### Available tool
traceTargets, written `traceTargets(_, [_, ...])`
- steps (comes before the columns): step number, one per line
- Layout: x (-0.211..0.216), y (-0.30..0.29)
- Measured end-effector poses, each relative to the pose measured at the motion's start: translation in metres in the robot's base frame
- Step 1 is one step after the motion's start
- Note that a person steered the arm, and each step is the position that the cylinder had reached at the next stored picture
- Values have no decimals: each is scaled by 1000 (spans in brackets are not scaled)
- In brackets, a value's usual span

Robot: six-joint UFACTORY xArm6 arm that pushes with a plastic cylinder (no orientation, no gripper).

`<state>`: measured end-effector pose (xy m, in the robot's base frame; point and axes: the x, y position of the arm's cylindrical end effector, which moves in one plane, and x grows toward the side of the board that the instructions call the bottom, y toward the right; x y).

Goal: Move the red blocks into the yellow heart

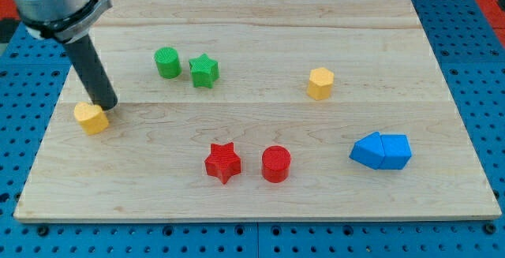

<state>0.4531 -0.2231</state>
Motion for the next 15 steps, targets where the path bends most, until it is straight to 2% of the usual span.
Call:
traceTargets(1, [14, -24])
traceTargets(2, [40, -22])
traceTargets(3, [46, -22])
traceTargets(11, [26, -49])
traceTargets(15, [2, -50])
